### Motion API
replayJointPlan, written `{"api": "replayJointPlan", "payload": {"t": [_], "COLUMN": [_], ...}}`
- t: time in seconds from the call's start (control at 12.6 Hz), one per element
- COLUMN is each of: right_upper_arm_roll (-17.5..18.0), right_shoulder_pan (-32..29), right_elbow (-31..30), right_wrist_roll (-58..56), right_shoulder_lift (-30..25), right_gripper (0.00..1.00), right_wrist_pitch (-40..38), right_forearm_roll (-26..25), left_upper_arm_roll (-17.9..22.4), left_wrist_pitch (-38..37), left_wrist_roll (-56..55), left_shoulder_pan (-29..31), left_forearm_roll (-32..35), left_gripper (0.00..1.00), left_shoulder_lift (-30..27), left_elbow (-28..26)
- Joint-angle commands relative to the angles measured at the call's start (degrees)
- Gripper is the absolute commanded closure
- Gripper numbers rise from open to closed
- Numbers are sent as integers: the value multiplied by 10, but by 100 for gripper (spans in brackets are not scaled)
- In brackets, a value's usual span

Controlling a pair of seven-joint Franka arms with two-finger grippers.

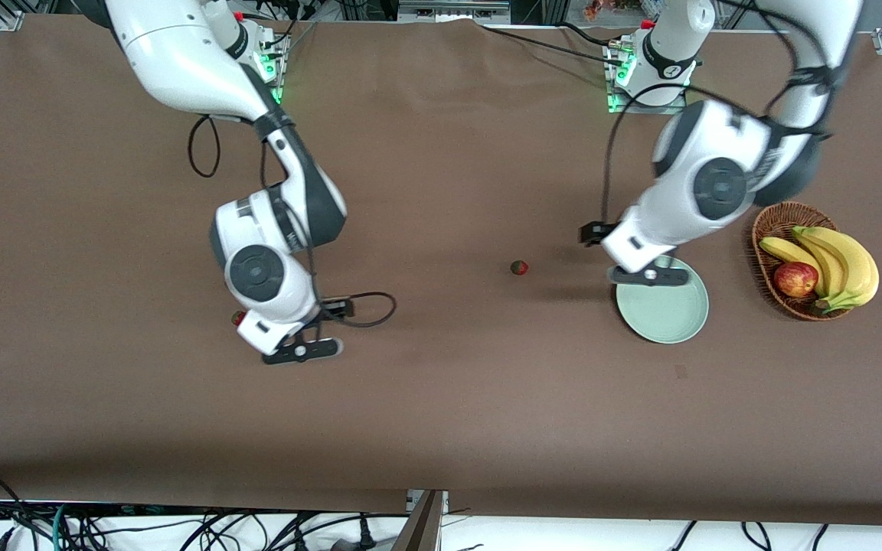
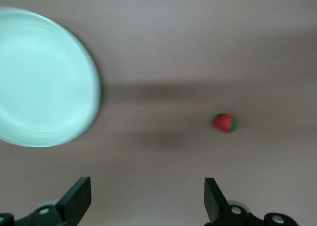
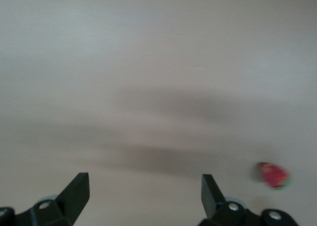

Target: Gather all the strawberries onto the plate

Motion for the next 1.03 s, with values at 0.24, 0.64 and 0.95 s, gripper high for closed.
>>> {"api": "replayJointPlan", "payload": {"t": [0.24,0.64,0.95], "right_upper_arm_roll": [6,6,6], "right_shoulder_pan": [-86,-116,-125], "right_elbow": [-50,-54,-76], "right_wrist_roll": [-110,-163,-178], "right_shoulder_lift": [0,15,27], "right_gripper": [0,0,0], "right_wrist_pitch": [-16,1,47], "right_forearm_roll": [2,-1,-1], "left_upper_arm_roll": [3,6,6], "left_wrist_pitch": [143,193,206], "left_wrist_roll": [-317,-386,-388], "left_shoulder_pan": [-111,-132,-126], "left_forearm_roll": [180,216,286], "left_gripper": [0,8,34], "left_shoulder_lift": [138,169,185], "left_elbow": [-2,15,17]}}
